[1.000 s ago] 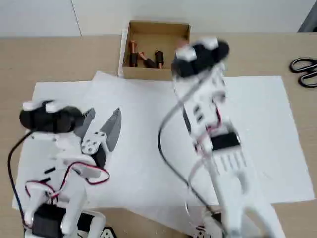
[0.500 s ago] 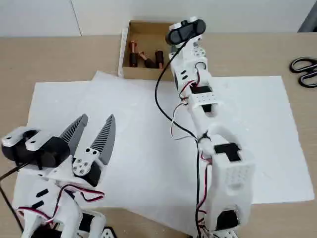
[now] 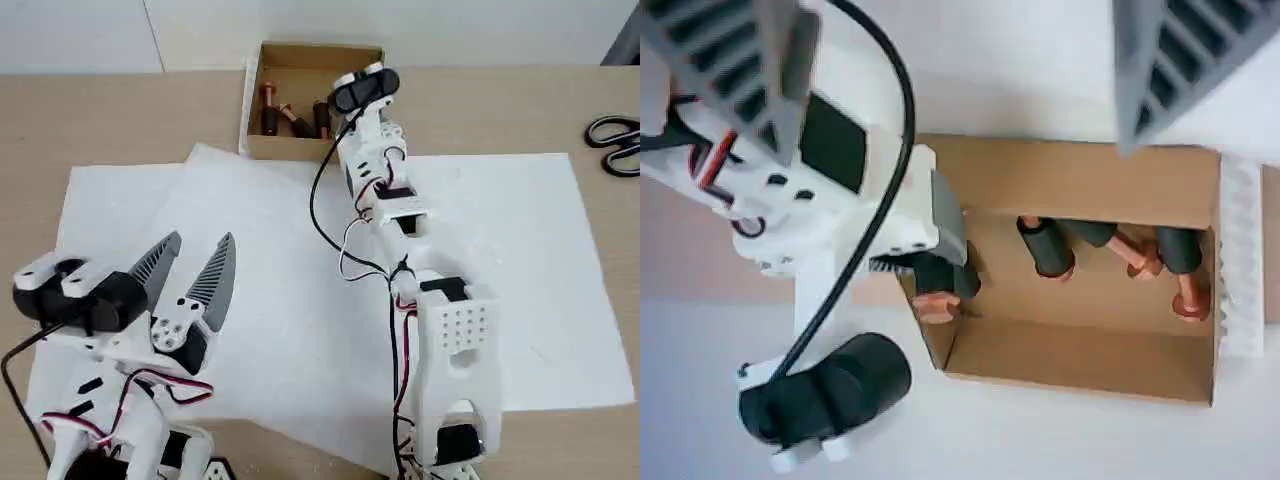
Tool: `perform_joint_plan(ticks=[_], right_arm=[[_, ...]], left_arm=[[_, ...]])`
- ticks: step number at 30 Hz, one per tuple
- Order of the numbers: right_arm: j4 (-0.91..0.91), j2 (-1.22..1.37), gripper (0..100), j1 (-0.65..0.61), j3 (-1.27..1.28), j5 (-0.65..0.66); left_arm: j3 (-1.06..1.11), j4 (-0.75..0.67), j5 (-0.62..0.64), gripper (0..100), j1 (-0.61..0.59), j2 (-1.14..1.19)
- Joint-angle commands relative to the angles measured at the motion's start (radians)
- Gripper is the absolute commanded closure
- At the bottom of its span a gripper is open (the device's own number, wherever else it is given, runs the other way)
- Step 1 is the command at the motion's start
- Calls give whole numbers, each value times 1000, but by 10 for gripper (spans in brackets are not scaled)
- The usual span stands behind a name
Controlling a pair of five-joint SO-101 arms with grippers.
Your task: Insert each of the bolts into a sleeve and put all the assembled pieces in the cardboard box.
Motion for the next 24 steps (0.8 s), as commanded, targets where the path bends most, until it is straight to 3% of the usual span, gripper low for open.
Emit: perform_joint_plan(ticks=[1, 8, 14, 20, 24], right_arm=[[-28, -5, 993, -5, -80, 11], [2, 2, 830, -2, -80, 11], [13, -1, 821, 4, -130, 11], [163, -18, 821, 12, -239, 12], [269, -179, 821, 12, -242, 12]], left_arm=[[-1, 0, -11, 800, -6, -3], [-2, -2, -8, 799, -6, -3], [-31, 2, -9, 799, -6, -3], [-127, 5, -11, 799, -6, -3], [-150, 40, -11, 799, -6, -5]])
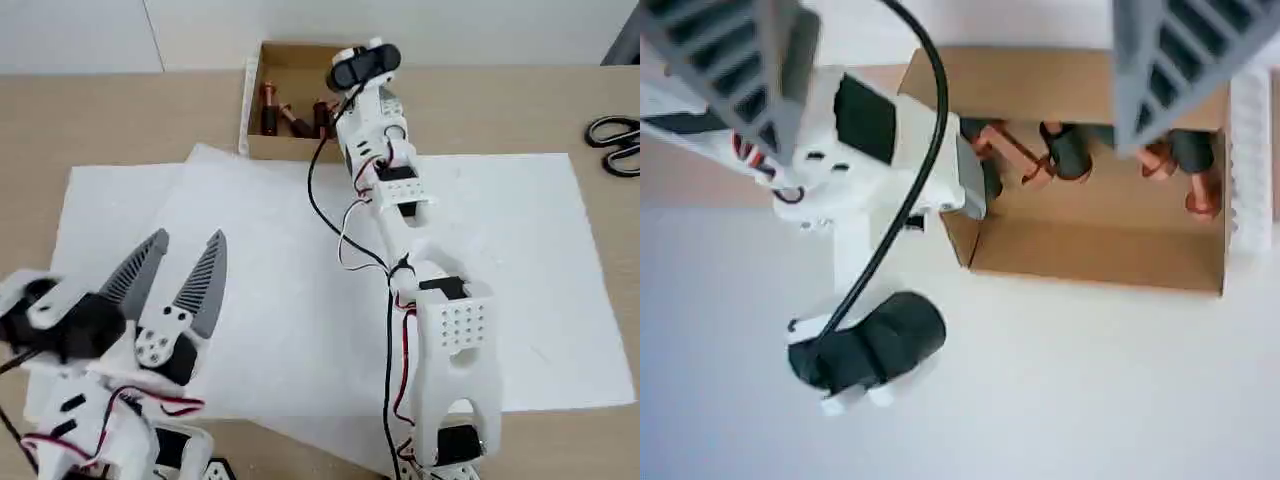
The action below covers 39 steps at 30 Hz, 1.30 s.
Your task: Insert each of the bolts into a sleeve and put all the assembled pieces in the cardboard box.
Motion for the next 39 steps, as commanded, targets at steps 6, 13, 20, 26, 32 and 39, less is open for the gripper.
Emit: perform_joint_plan(ticks=[6, 13, 20, 26, 32, 39], right_arm=[[421, -526, 820, 7, -58, 9], [912, -892, 820, -2, -58, 9], [1283, -1271, 820, -4, -57, 8], [1541, -1474, 820, -1, -37, 2], [1532, -1679, 820, -1, 296, 0], [1213, -2098, 820, 1, 971, 9]], left_arm=[[-51, 143, -8, 799, -5, -5], [-93, 166, -9, 798, -6, -5], [-99, 164, -9, 798, -6, -5], [-99, 167, -64, 798, -3, -118], [-97, 201, -129, 798, -5, -106], [-70, 264, -127, 798, -6, -106]])
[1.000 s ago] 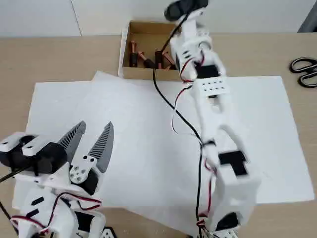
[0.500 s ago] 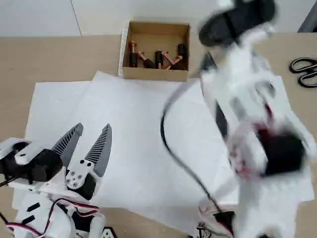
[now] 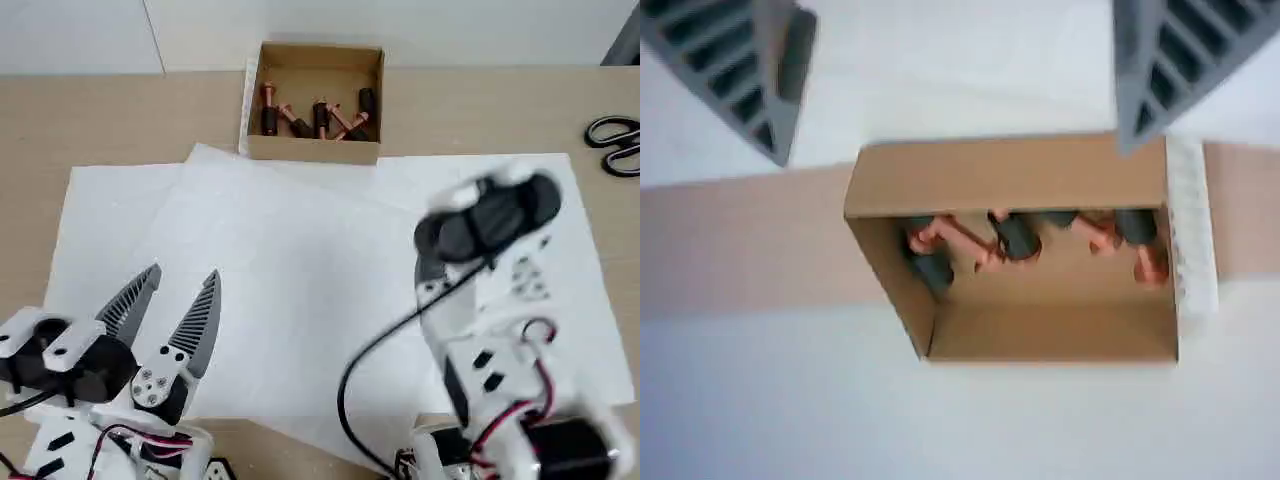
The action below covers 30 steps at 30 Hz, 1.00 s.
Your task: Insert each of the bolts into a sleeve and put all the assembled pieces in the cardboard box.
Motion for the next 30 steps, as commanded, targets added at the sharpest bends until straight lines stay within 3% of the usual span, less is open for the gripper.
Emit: perform_joint_plan(ticks=[1, 7, 13, 22, 30], right_arm=[[-228, -237, 820, 4, 381, 9], [-558, -611, 821, 27, 876, 94], [-690, -588, 821, 139, 1034, 176], [-791, -611, 821, 150, 1191, 178], [-720, -610, 821, 143, 1280, 176]], left_arm=[[8, 11, -8, 798, -8, -12], [124, -46, -8, 798, -163, -12], [242, -84, -8, 798, -284, -12], [432, -87, -8, 798, -290, -12], [622, -144, -8, 798, -290, -12]])
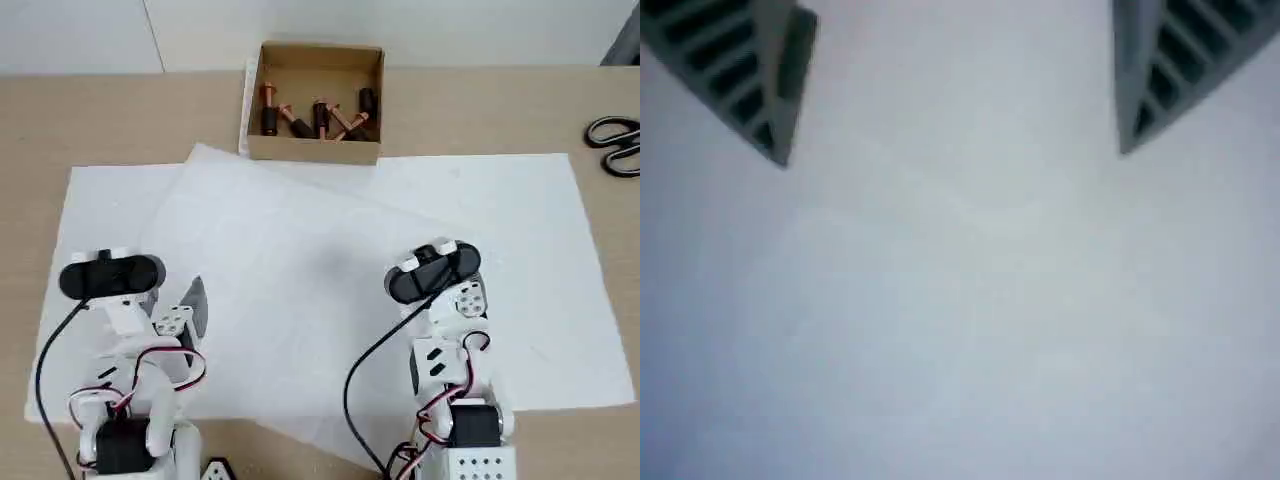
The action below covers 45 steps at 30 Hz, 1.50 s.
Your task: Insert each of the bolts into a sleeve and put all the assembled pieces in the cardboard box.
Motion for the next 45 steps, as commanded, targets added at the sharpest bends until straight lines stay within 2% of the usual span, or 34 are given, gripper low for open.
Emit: perform_joint_plan(ticks=[1, 10, 45], right_arm=[[53, -13, 821, 4, 9, 9], [262, -13, 821, 2, 9, 8], [271, -13, 821, 5, 9, 14]], left_arm=[[42, -37, -5, 798, -5, -12], [156, -37, 0, 798, -5, -12], [156, -38, 0, 798, -5, -11]])
